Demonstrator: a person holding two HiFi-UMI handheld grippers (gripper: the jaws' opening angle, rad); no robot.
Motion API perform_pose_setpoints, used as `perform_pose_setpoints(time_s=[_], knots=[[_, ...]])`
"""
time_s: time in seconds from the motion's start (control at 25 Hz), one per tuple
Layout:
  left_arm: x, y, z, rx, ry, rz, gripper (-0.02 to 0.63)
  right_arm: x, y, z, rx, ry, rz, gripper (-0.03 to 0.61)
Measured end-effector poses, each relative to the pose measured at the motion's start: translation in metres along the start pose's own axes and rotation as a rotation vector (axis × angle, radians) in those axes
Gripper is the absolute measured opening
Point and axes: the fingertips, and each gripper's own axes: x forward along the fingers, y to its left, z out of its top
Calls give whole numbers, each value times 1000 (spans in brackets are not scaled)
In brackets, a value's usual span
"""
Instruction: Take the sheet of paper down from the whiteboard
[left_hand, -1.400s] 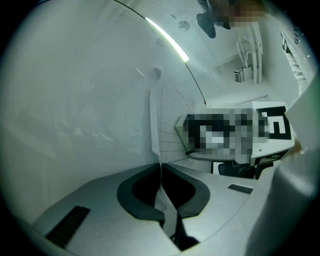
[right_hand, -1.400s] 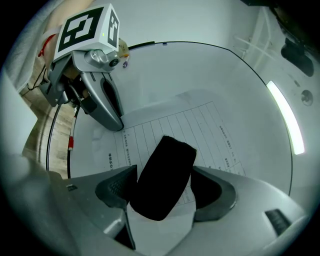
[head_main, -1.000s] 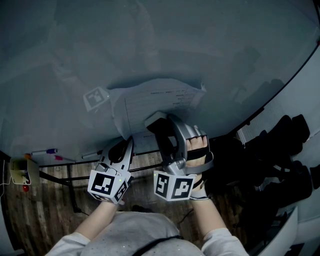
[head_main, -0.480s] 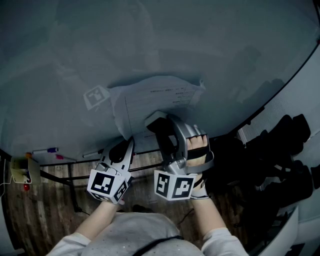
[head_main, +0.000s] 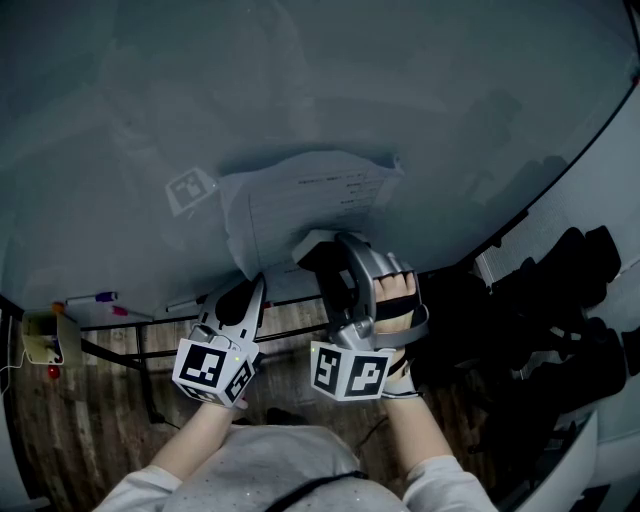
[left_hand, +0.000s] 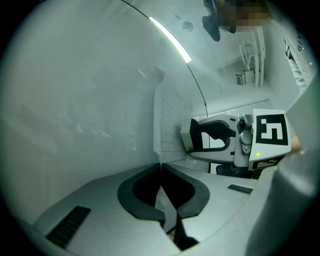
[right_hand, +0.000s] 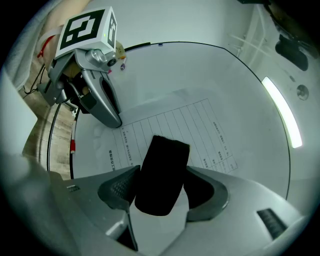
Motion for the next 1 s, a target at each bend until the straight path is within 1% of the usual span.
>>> perform_pose_setpoints(time_s=[0.2,0.44,1.0], knots=[[-4,3,-1,-12,8,19,15,-2,1,-8,6,17,7,285],[-14,18,-6,-16,8,29,15,3,9,-5,7,30,17,284],[-19,19,-2,-29,13,30,15,7,8,-2,27,32,25,281]])
